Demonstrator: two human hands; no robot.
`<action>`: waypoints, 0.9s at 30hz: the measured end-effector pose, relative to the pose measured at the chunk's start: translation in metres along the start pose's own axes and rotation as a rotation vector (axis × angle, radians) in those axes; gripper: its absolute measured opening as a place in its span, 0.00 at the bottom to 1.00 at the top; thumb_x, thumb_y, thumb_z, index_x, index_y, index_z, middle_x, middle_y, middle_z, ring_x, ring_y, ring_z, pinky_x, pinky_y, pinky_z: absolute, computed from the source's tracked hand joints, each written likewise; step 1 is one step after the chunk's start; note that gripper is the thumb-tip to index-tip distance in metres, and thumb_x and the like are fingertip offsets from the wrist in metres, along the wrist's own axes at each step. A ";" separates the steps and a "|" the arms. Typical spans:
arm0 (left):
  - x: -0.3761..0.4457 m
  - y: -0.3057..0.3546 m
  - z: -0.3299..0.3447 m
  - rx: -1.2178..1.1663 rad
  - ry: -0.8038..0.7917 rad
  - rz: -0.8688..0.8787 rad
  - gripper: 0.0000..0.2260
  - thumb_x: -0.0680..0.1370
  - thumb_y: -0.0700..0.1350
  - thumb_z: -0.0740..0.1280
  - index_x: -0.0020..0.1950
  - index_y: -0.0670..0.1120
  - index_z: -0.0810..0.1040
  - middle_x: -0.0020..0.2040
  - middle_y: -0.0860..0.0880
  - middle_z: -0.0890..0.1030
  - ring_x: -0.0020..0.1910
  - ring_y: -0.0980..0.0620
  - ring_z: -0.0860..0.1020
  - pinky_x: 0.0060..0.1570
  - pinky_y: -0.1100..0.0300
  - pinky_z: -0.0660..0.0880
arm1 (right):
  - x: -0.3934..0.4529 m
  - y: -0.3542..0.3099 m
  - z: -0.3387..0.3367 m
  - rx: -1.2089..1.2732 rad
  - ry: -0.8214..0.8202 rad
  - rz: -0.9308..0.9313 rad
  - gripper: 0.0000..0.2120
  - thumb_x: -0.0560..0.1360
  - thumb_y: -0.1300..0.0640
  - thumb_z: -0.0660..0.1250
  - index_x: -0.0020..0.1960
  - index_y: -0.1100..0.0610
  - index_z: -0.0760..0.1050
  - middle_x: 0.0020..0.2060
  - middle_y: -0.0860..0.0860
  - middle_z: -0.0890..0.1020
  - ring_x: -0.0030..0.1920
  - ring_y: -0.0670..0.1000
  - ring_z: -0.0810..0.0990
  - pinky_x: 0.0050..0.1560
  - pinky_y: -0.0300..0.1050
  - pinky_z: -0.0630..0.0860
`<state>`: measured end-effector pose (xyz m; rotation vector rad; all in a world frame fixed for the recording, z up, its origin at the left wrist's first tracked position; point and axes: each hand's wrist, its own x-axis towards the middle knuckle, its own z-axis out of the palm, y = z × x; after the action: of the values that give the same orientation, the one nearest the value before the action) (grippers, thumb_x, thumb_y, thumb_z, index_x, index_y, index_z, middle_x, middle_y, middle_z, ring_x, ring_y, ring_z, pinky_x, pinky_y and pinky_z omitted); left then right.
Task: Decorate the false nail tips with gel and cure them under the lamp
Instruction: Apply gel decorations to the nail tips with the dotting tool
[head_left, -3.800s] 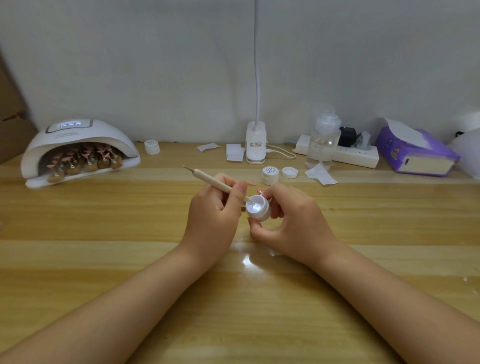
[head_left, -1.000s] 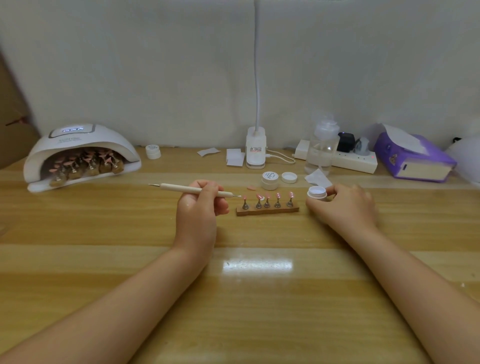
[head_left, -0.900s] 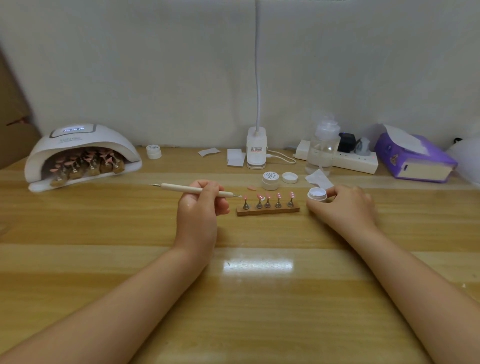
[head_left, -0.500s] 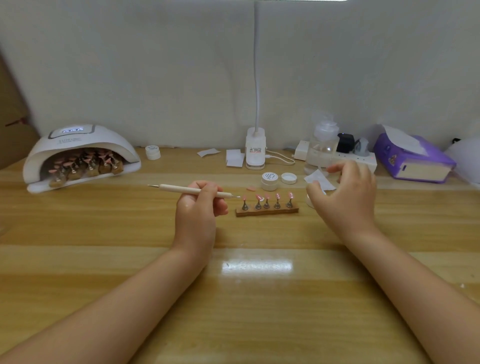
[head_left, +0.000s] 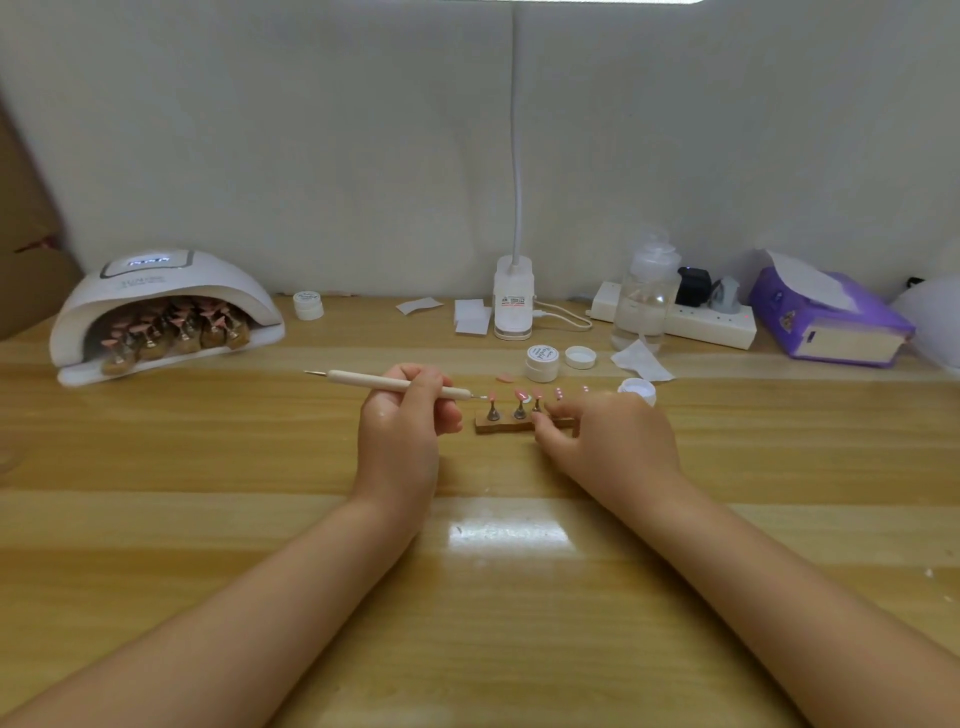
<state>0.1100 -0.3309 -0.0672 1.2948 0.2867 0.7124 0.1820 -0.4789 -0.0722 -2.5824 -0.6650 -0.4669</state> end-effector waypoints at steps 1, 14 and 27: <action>0.000 0.000 0.000 0.001 0.001 0.000 0.11 0.80 0.40 0.60 0.39 0.45 0.74 0.26 0.54 0.75 0.27 0.59 0.74 0.39 0.58 0.75 | 0.000 -0.001 0.001 -0.003 -0.025 0.004 0.15 0.76 0.43 0.60 0.50 0.48 0.82 0.39 0.48 0.83 0.44 0.51 0.79 0.38 0.44 0.76; -0.005 0.003 0.003 0.024 0.000 -0.011 0.10 0.80 0.39 0.60 0.39 0.44 0.73 0.27 0.52 0.74 0.27 0.57 0.73 0.40 0.58 0.74 | 0.004 -0.002 0.007 -0.116 -0.029 -0.083 0.17 0.80 0.45 0.55 0.50 0.50 0.81 0.40 0.50 0.82 0.44 0.52 0.78 0.34 0.43 0.69; -0.004 0.000 0.001 0.048 -0.023 -0.001 0.10 0.80 0.40 0.60 0.39 0.44 0.74 0.25 0.54 0.74 0.27 0.58 0.73 0.39 0.58 0.74 | 0.007 0.000 0.009 -0.194 -0.005 -0.078 0.17 0.80 0.45 0.54 0.50 0.51 0.79 0.41 0.50 0.81 0.44 0.52 0.78 0.33 0.42 0.65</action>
<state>0.1075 -0.3347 -0.0681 1.3477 0.2876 0.6927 0.1897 -0.4721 -0.0771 -2.7471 -0.7577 -0.5763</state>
